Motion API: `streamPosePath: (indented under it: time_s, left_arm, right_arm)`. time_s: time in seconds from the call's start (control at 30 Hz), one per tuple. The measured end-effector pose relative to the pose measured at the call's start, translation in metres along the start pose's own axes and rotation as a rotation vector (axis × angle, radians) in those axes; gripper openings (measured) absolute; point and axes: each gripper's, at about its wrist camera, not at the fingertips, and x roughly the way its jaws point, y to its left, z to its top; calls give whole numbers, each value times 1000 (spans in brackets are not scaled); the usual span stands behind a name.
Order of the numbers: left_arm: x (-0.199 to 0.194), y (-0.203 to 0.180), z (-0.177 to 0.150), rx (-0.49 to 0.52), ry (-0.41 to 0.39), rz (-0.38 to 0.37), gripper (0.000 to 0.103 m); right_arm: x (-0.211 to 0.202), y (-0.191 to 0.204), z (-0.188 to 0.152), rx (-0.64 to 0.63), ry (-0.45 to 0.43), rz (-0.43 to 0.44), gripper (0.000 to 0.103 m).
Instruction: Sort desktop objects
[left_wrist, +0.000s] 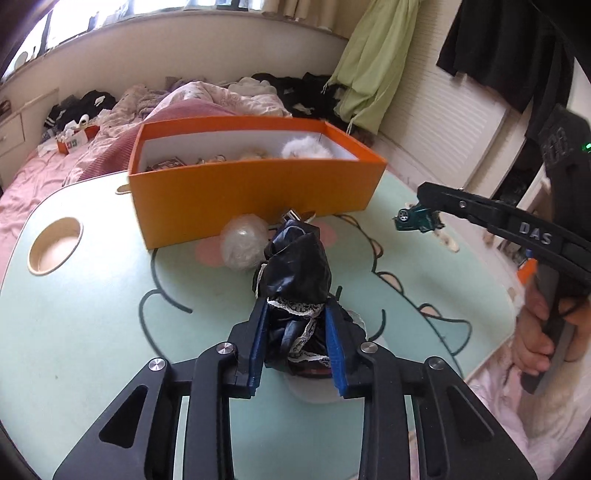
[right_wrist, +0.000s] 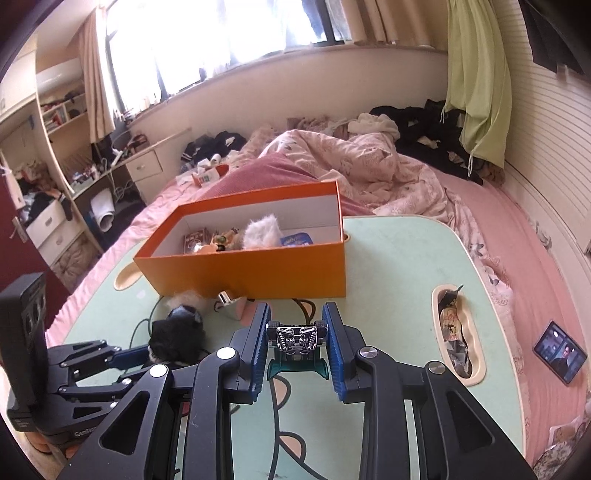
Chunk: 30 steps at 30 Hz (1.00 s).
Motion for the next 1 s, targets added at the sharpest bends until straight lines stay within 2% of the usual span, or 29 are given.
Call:
streamPosePath:
  time_s: [0.13, 0.23, 0.33, 0.4, 0.47, 0.5, 0.57, 0.6, 0.63, 0.67, 0.73, 0.87, 0.93, 1.0]
  left_arm:
    - [-37, 8, 22, -8, -112, -6, 30]
    - [-46, 13, 61, 1, -182, 24, 30]
    - [-27, 20, 102, -16, -185, 72, 31]
    - [-10, 22, 118, -20, -162, 102, 32]
    - [11, 30, 126, -47, -127, 113, 37]
    - [13, 33, 125, -58, -118, 103, 37]
    - [18, 35, 120, -71, -108, 96, 38]
    - [15, 33, 116, -65, -119, 100, 40]
    - [10, 31, 111, -57, -137, 110, 48]
    - [2, 28, 104, -48, -167, 127, 62]
    - [-13, 24, 93, -37, -215, 126, 73]
    - [-40, 13, 66, -7, -228, 115, 74]
    - [-44, 7, 52, 3, -206, 126, 74]
    - [-43, 3, 37, 6, -162, 134, 75]
  right_arm:
    - [-4, 7, 26, -25, -48, 19, 28]
    - [4, 13, 53, -36, -71, 34, 28]
    - [30, 17, 75, -26, -44, 74, 28]
    - [48, 19, 81, -17, -15, 80, 28]
    - [73, 22, 85, -12, 21, 59, 28]
    - [78, 21, 86, -8, 28, 50, 29]
    - [87, 17, 87, 18, 33, 20, 38]
    - [85, 16, 88, 24, 28, 18, 45]
    - [80, 15, 87, 31, 11, 17, 57]
    - [73, 14, 86, 32, -8, 17, 64]
    - [53, 16, 81, 12, -65, -5, 76]
    - [23, 25, 61, -63, -93, -38, 84]
    - [15, 29, 43, -80, -62, -36, 89]
    - [14, 31, 27, -85, -9, -27, 90]
